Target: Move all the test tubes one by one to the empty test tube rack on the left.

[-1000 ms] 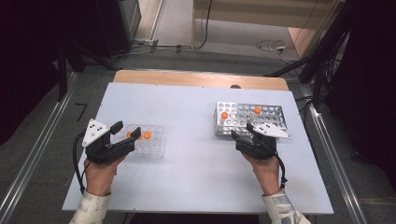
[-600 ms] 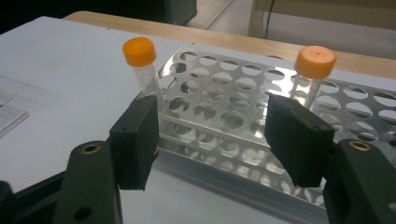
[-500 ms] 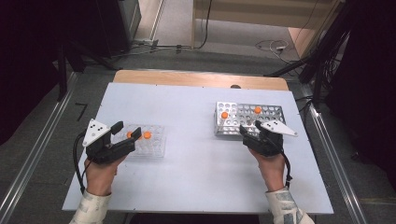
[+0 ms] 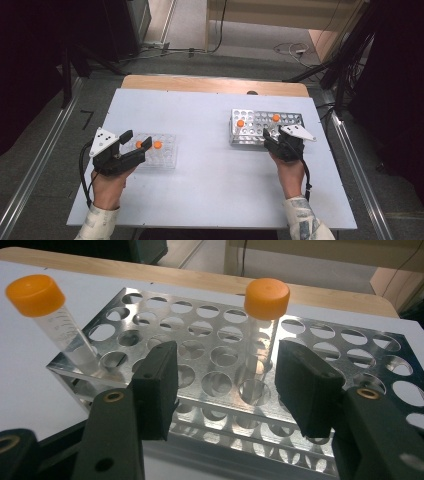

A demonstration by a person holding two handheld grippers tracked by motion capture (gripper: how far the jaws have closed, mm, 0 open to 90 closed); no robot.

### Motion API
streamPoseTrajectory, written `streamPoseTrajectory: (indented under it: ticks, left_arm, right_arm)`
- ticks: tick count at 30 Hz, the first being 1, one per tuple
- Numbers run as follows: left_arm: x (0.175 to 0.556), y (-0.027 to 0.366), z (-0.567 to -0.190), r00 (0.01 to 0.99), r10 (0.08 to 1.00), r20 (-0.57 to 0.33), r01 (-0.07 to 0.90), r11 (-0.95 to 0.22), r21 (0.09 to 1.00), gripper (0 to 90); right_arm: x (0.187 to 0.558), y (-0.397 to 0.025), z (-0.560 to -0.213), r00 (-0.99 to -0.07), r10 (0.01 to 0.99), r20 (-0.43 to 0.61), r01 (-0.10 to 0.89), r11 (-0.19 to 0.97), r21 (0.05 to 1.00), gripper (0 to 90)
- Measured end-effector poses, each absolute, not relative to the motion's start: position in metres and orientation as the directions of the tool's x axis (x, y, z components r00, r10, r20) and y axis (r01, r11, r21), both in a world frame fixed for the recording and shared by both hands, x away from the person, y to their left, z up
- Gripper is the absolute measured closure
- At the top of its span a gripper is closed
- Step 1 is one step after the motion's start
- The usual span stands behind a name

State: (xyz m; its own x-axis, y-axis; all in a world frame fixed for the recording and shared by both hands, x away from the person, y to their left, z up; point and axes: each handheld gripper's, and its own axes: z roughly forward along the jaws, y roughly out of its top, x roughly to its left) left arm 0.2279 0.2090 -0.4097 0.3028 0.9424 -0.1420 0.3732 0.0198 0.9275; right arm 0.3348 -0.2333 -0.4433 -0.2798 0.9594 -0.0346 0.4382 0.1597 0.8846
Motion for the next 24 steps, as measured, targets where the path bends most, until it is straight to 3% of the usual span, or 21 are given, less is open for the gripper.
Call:
streamPoseTrajectory:
  ticks: [14, 24]
  left_arm:
    - [0.229, 0.208, -0.409, 0.309, 0.94, -0.147, 0.371, 0.023, 0.928, 31.5]
    - [0.229, 0.208, -0.409, 0.31, 0.94, -0.145, 0.371, 0.021, 0.928, 31.5]
  right_arm:
    - [0.355, -0.237, -0.448, -0.184, 0.982, -0.05, 0.465, 0.131, 0.876, 53.0]
    - [0.368, -0.235, -0.453, -0.208, 0.977, -0.057, 0.473, 0.151, 0.868, 62.1]
